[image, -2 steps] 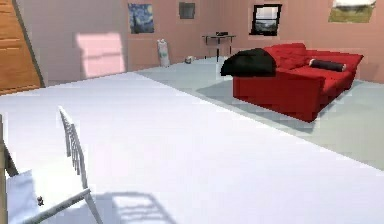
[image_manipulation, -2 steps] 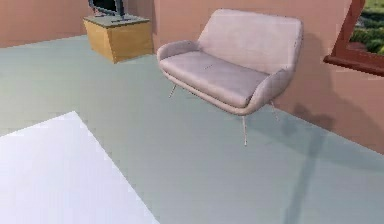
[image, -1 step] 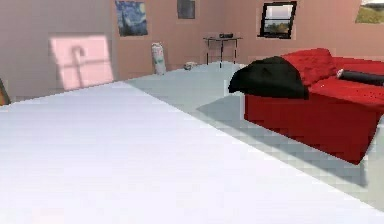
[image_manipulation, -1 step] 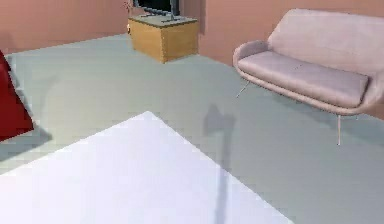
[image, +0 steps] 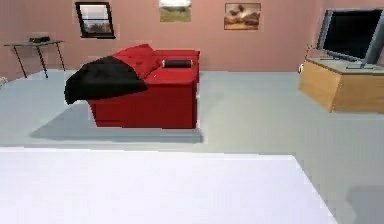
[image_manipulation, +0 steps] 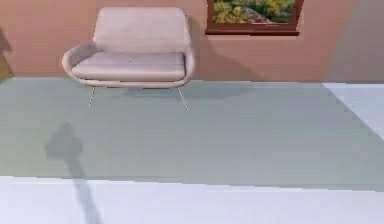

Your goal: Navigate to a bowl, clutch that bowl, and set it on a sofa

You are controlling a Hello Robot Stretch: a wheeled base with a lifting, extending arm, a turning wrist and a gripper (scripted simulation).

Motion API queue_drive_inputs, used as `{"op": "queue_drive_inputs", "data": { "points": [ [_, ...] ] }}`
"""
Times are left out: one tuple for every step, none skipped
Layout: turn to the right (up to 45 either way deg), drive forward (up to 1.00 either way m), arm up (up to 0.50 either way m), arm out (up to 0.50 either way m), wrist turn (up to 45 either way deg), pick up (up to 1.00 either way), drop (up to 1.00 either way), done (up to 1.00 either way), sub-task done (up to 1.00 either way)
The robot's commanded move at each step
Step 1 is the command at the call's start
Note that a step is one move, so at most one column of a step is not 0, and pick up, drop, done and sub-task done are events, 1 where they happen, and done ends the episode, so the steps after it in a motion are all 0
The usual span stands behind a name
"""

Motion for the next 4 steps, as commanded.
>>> {"op": "queue_drive_inputs", "data": {
  "points": [
    [45.0,0.00,0.00,0.00,0.0,0.00,0.00,0.00,0.00],
    [45.0,0.00,0.00,0.00,0.0,0.00,0.00,0.00,0.00],
    [9.0,0.00,0.00,0.00,0.0,0.00,0.00,0.00,0.00],
    [0.0,0.00,0.50,0.00,0.0,0.00,0.00,0.00,0.00]
  ]
}}
